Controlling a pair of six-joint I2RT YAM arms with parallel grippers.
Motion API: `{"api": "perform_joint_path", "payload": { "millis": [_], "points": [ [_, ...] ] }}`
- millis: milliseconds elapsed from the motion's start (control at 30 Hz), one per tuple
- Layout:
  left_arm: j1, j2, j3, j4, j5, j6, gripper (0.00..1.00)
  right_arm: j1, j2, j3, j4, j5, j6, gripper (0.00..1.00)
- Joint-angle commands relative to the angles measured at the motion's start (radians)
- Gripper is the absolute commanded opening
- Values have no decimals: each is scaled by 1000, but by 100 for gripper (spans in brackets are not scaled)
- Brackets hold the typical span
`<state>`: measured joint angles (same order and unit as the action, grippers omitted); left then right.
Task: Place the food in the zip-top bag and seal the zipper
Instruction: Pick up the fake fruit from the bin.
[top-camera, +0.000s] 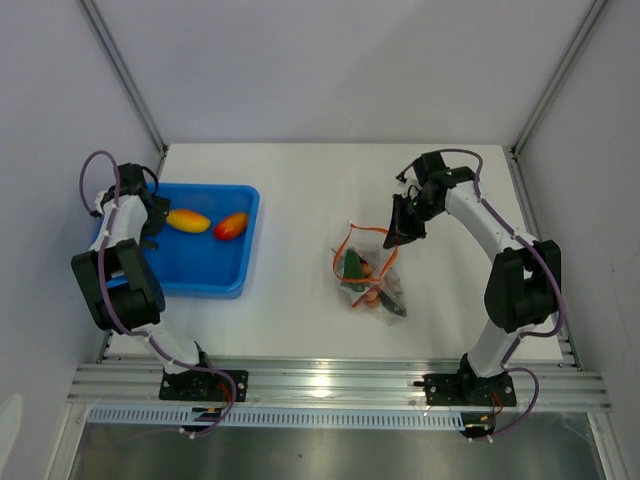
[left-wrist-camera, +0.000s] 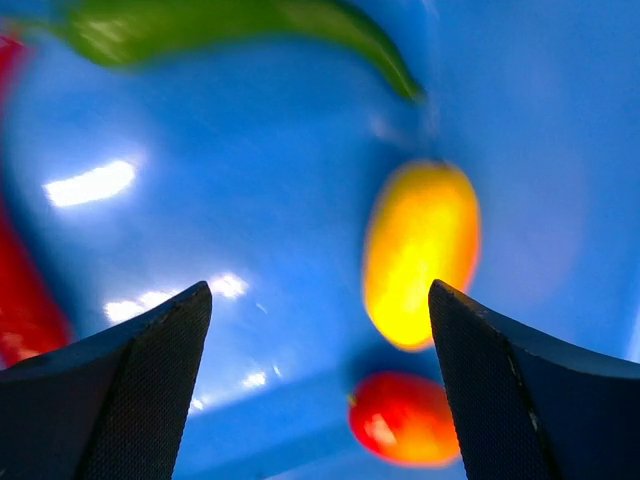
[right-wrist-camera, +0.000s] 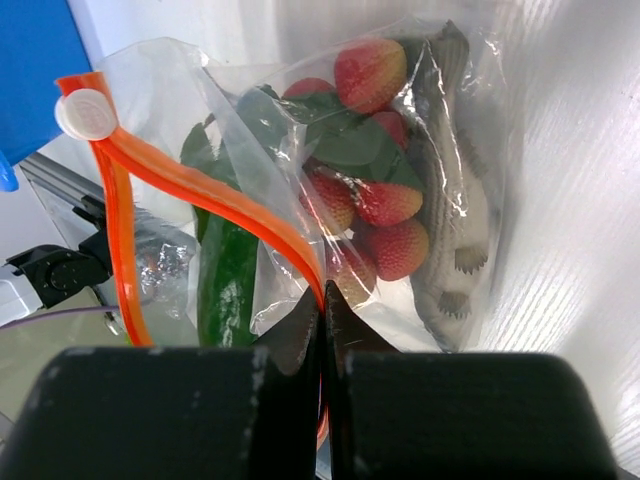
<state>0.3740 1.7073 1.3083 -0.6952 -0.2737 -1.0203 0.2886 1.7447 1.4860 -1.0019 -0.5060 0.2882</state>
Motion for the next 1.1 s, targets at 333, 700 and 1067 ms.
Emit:
{"api": "perform_joint_path", "payload": {
  "millis": [333, 700, 1067],
  "points": [
    [-90, 89, 26, 164, 142, -43, 91, 18, -122, 13, -1, 32, 51, 0],
    [-89, 173, 80, 149, 120, -15, 89, 12, -183, -1, -21, 75, 81, 0],
    [-93, 250, 160, 135, 119, 32, 82, 9, -234, -15, -35, 104, 109, 0]
  ]
}}
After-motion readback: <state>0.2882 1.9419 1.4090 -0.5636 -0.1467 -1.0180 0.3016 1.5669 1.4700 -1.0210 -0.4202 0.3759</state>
